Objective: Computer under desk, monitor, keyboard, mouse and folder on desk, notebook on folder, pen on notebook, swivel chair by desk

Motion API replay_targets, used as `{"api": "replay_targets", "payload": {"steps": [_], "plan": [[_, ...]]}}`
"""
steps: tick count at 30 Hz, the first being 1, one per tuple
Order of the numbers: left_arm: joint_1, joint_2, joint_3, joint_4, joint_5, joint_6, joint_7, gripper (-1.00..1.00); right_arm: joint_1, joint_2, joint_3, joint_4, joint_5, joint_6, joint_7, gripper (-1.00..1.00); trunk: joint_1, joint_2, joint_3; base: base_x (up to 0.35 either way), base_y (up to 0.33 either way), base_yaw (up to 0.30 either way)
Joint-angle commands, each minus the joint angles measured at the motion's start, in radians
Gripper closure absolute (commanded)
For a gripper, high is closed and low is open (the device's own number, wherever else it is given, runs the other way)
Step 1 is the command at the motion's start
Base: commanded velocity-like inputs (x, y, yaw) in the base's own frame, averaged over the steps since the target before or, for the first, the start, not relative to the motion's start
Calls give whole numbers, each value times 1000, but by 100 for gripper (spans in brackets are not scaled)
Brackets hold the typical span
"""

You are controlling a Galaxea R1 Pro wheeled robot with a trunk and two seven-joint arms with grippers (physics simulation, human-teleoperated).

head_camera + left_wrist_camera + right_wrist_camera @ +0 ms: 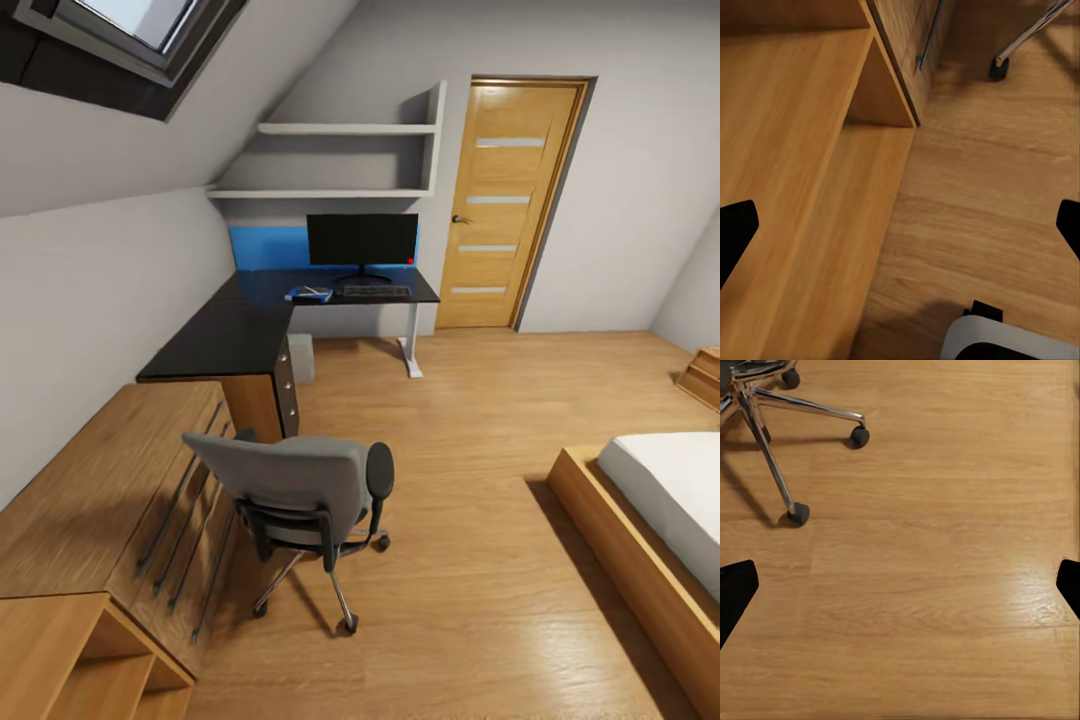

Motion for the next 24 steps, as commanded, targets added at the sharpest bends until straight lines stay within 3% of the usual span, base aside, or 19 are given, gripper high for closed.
{"api": "replay_targets", "payload": {"steps": [1,10,24], "plan": [[0,0,-9,0,0,-1,10,-100,-1,0,9,1,-4,-2,-6,-100,0,-1,-2,-21,30,-198],[0,0,-9,0,0,0,10,-100,-1,1,9,1,-4,-2,-6,-100,0,-1,-11,-6,81,-175],[0,0,-9,0,0,0,10,-100,0,3,9,1,-4,-2,-6,-100,0,-1,-14,0,135,-22]]}}
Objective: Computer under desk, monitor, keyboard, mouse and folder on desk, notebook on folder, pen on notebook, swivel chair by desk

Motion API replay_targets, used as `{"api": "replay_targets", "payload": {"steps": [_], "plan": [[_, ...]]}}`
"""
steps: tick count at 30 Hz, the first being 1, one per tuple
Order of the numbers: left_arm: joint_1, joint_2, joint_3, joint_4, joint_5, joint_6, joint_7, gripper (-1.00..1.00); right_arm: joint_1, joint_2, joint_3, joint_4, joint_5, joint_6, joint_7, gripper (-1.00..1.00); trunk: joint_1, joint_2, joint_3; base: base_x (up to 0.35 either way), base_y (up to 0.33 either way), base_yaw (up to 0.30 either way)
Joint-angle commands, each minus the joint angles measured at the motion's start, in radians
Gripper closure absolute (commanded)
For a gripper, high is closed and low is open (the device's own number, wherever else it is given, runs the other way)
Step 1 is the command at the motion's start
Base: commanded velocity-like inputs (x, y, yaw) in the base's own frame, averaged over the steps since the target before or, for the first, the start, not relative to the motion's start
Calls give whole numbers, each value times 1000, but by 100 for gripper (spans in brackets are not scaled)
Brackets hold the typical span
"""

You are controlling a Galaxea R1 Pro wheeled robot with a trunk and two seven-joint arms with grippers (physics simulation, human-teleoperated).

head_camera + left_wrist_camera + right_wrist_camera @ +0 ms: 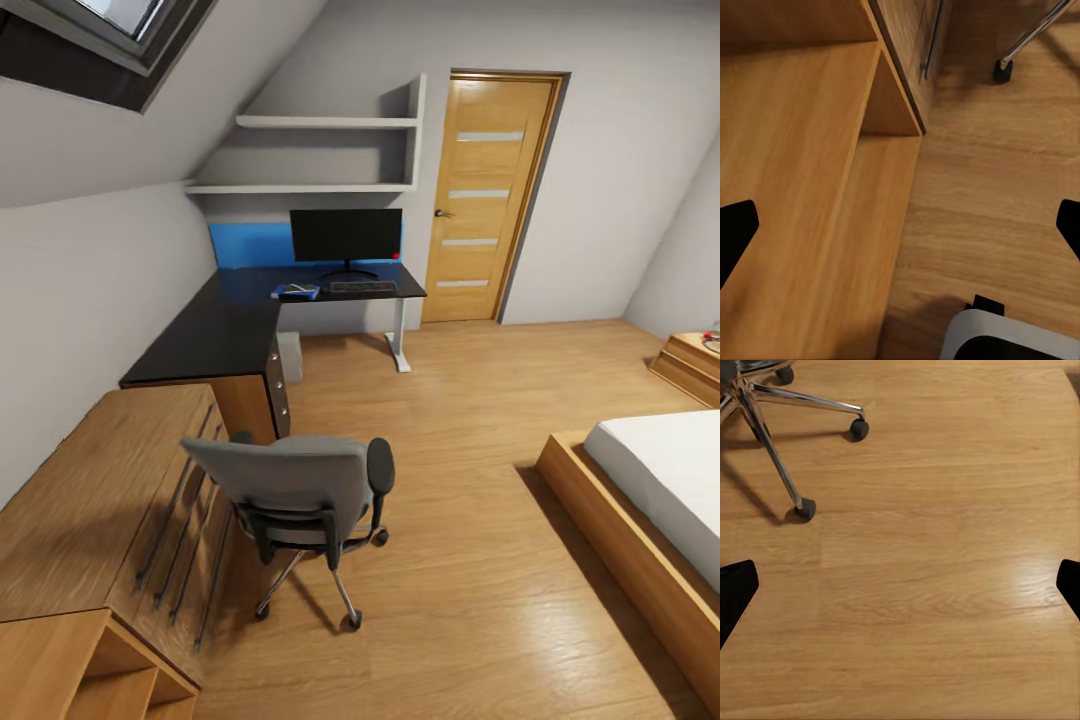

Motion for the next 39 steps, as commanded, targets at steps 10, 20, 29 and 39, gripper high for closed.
{"api": "replay_targets", "payload": {"steps": [10,20,29,39], "plan": [[-1,0,-8,0,0,-1,10,-100,-1,1,9,1,-5,-1,-6,-100,0,-1,-1,0,66,0],[-1,0,-8,0,0,-1,10,-100,-1,1,9,1,-4,-1,-6,-100,0,-1,-1,0,115,0],[-1,-4,-10,-4,-1,-8,12,-100,-1,0,9,1,-4,-2,-6,-100,0,-1,-1,0,5,0],[-1,-22,-3,-6,5,-3,17,-100,-1,-2,9,1,-4,-4,-5,-100,35,-64,-29,0,0,0]]}}
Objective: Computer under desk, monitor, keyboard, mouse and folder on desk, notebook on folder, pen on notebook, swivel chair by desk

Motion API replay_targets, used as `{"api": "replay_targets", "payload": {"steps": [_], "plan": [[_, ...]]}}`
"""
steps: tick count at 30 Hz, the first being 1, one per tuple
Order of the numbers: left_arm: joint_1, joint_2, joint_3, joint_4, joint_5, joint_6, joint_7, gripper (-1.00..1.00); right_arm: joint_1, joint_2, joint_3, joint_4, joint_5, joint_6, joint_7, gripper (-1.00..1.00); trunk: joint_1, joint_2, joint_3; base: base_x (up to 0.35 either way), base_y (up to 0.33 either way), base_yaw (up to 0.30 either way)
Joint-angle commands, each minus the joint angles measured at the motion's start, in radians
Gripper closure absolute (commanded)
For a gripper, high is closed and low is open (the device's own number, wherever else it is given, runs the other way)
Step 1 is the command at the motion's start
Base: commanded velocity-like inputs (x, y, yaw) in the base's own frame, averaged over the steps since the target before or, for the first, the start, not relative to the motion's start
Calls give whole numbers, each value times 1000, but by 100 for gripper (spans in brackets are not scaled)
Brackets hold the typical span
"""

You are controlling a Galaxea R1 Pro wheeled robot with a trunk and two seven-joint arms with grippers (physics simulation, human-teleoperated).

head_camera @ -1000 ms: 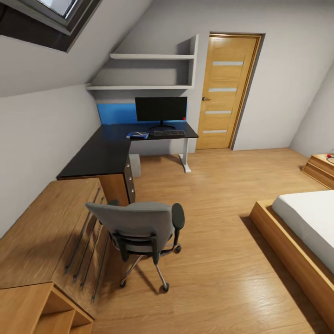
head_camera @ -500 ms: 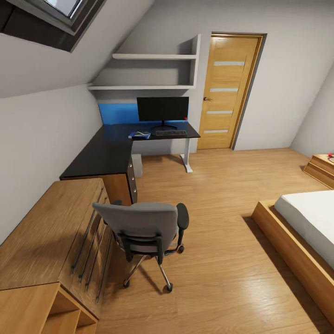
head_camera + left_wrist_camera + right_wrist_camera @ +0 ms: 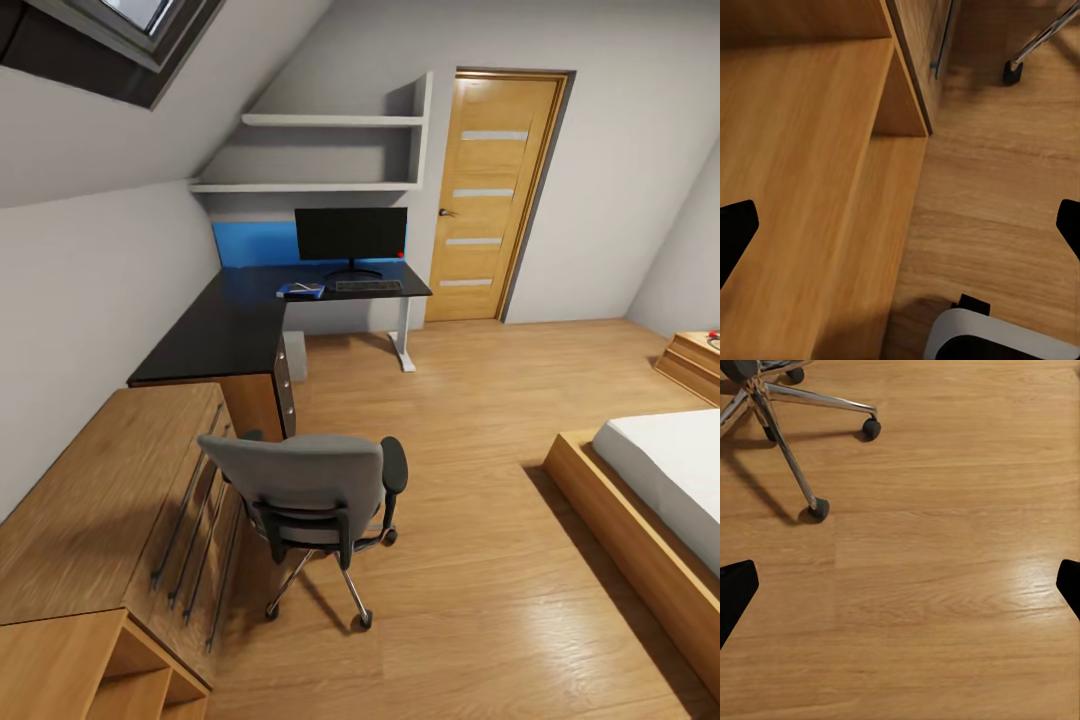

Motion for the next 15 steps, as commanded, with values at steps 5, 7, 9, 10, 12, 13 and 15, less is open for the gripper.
{"api": "replay_targets", "payload": {"steps": [5,7,9,10,12,13,15], "plan": [[-1,-1,-9,0,1,0,10,-100,-1,-2,9,1,-4,-2,-5,-100,19,-36,-17,0,0,0],[-1,-1,-9,0,1,0,10,-100,-1,-2,9,1,-4,-3,-5,-100,27,-50,-23,0,0,0],[-1,-1,-9,0,1,0,10,-100,-1,-2,9,1,-4,-3,-5,-100,35,-64,-29,0,0,0],[-1,-1,-9,0,1,0,10,-100,-1,-3,9,1,-4,-3,-5,-100,39,-71,-33,0,0,0],[-1,-1,-9,0,1,11,8,-100,-1,-4,9,1,-4,-3,-5,-100,46,-85,-39,0,0,0],[-1,-1,-9,0,0,27,7,-100,-1,-4,9,1,-4,-3,-5,-100,50,-92,-42,0,0,0],[-1,-2,-10,0,0,58,6,-100,-1,-4,9,1,-4,-3,-5,-100,58,-106,-48,0,0,0]]}}
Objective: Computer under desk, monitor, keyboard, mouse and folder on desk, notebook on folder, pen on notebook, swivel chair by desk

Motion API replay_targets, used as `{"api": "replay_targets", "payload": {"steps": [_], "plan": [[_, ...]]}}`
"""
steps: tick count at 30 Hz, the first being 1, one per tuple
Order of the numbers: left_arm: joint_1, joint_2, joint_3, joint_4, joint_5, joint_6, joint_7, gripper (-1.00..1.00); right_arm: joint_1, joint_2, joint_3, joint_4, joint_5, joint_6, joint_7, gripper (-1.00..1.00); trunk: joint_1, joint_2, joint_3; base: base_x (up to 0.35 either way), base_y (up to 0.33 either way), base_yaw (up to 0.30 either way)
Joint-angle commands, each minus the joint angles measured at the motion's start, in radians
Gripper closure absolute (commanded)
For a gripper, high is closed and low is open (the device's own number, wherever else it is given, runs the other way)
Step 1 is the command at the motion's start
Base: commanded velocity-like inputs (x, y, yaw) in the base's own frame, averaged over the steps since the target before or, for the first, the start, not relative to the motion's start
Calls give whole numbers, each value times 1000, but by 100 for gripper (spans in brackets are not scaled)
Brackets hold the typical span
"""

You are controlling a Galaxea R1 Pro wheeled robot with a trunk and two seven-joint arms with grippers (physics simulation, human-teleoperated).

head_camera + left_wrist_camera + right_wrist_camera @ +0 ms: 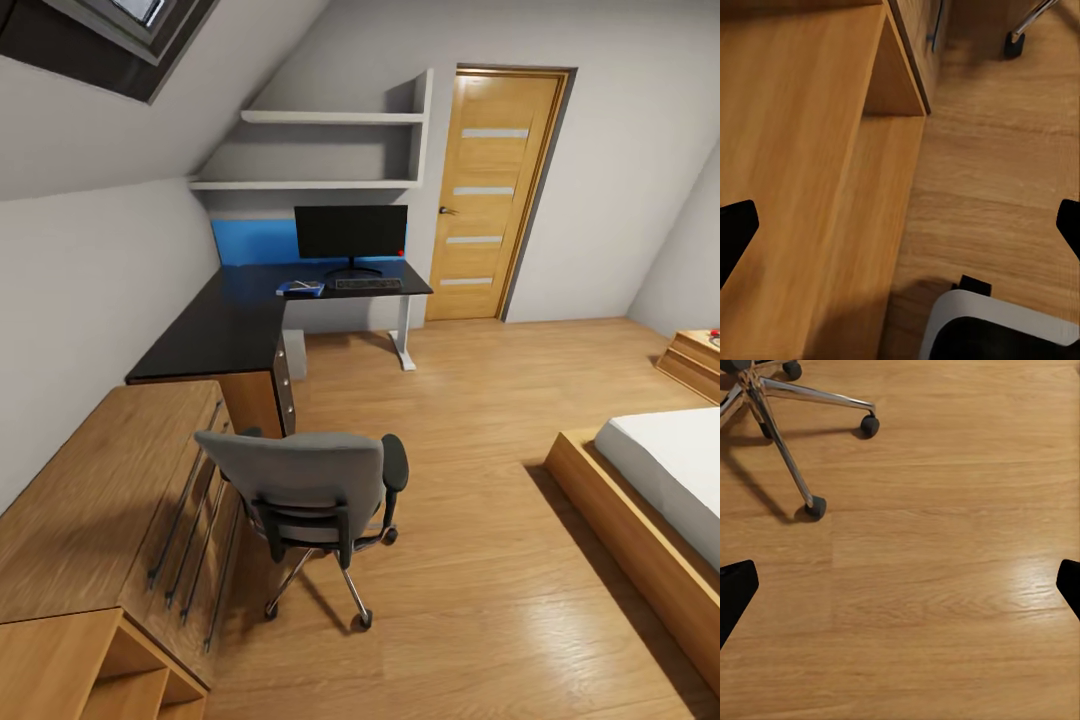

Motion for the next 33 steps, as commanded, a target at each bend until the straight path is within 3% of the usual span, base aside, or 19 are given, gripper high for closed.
{"api": "replay_targets", "payload": {"steps": [1,7,33], "plan": [[0,0,-9,0,0,10,9,-100,0,0,9,1,-4,-2,-6,-100,4,-8,-4,0,0,0],[0,-1,-9,0,0,49,9,-100,0,0,9,1,-4,-2,-6,-100,27,-50,-23,0,0,0],[0,-1,-7,0,0,49,9,-100,0,0,9,1,-4,-2,-7,-100,127,-232,-105,0,0,0]]}}
